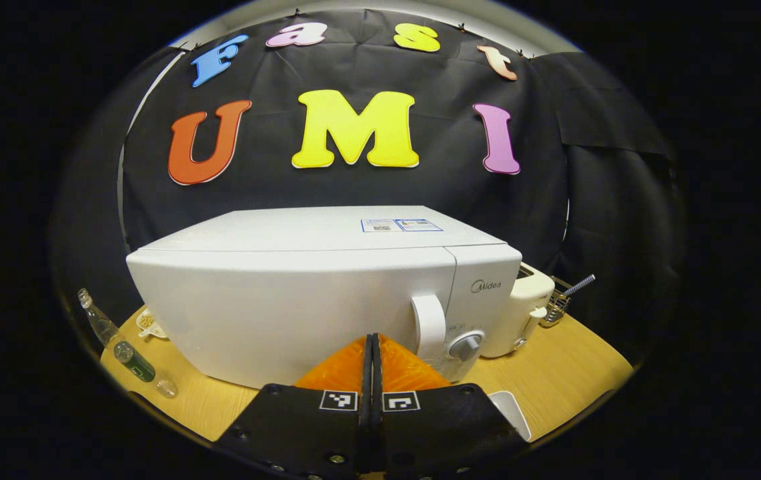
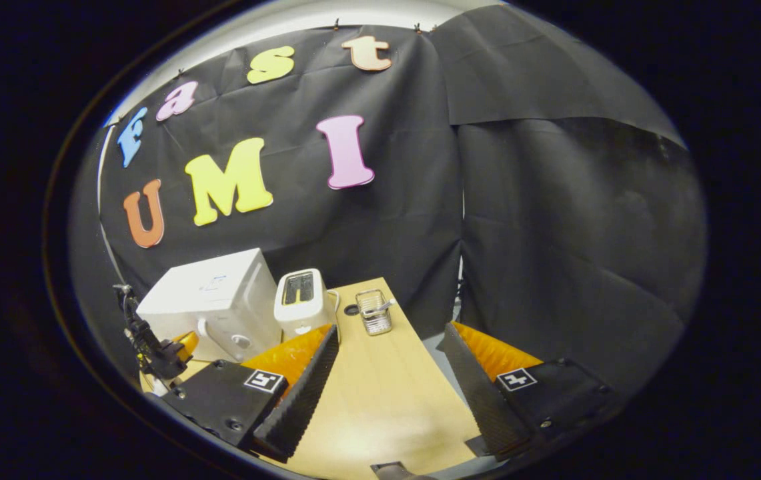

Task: Open the microwave oven with the left hand, put the food in, and close the microwave oven.

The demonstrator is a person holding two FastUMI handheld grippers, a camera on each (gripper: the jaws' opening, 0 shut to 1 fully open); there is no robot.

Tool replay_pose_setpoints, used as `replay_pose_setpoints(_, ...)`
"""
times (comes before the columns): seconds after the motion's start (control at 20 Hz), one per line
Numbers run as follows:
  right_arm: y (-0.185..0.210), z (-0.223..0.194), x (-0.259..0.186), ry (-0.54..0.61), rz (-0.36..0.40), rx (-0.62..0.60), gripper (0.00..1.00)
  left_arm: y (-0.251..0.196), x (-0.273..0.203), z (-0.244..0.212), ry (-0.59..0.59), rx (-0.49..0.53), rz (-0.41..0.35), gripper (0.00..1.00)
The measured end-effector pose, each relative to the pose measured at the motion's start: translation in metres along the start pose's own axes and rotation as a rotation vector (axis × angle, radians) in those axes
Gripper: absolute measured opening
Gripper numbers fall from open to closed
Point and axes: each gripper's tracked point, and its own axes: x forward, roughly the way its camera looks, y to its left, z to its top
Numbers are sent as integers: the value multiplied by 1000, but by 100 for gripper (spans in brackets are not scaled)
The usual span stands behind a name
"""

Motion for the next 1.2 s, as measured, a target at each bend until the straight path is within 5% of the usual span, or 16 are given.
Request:
replay_pose_setpoints(0.2,8,-10,-21,-8,-5,-14,100,9,-34,-8,10,6,-4,2)
replay_pose_setpoints(0.35,19,-18,-39,-6,-5,-30,100,9,-66,-17,19,8,-28,95)
replay_pose_setpoints(0.65,71,-34,-71,-17,40,-69,100,23,-134,12,-32,49,-1,96)
replay_pose_setpoints(0.7,84,-35,-77,-27,58,-79,91,27,-148,24,-54,49,4,96)
replay_pose_setpoints(0.8,112,-34,-86,-55,95,-108,100,37,-177,51,-101,65,23,96)
replay_pose_setpoints(0.9,143,-31,-93,-78,145,-118,91,51,-204,78,-135,83,58,96)
replay_pose_setpoints(1.0,172,-24,-98,-117,187,-114,100,62,-233,108,-189,70,74,96)
replay_pose_setpoints(1.2,221,-6,-114,-183,254,-128,100,84,-280,156,-261,5,132,96)
